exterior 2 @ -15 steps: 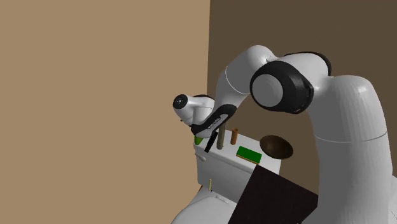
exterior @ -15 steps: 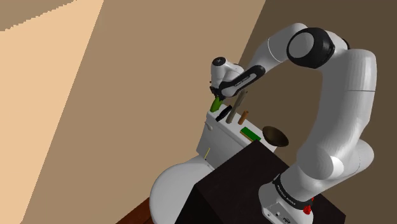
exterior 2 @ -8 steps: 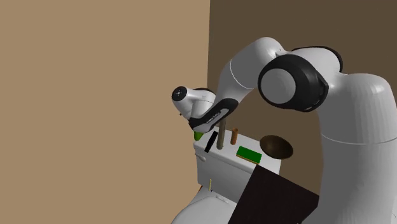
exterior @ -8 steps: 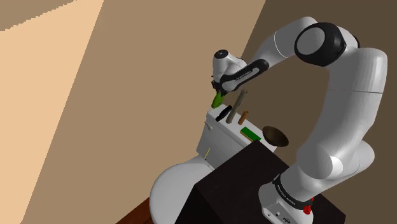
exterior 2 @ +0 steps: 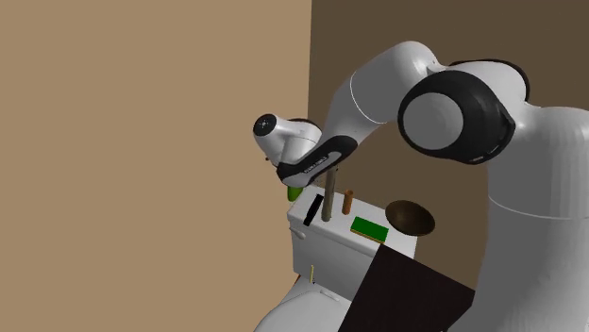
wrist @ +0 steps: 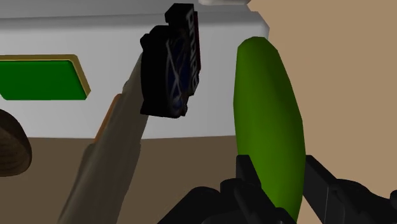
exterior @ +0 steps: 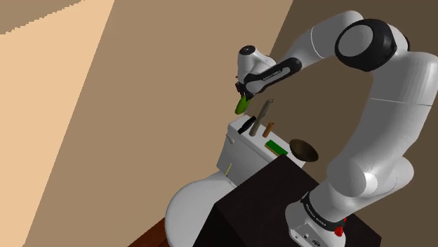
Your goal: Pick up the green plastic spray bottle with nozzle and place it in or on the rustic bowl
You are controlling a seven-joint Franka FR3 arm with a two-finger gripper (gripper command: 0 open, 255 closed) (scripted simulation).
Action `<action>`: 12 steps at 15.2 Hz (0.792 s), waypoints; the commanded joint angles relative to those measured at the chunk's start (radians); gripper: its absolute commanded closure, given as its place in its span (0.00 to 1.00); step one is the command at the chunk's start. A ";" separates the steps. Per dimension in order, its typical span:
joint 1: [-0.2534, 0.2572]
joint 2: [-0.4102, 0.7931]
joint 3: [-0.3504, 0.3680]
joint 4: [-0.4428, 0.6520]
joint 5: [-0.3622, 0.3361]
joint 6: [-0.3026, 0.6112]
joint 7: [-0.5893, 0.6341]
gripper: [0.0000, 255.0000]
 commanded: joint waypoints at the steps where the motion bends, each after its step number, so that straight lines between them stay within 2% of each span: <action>1: -0.004 -0.021 0.006 -0.005 0.014 -0.012 -0.017 1.00; 5: -0.010 -0.053 0.016 -0.003 0.041 -0.037 -0.049 1.00; 12: -0.098 -0.230 -0.033 -0.270 -0.009 0.107 -0.070 1.00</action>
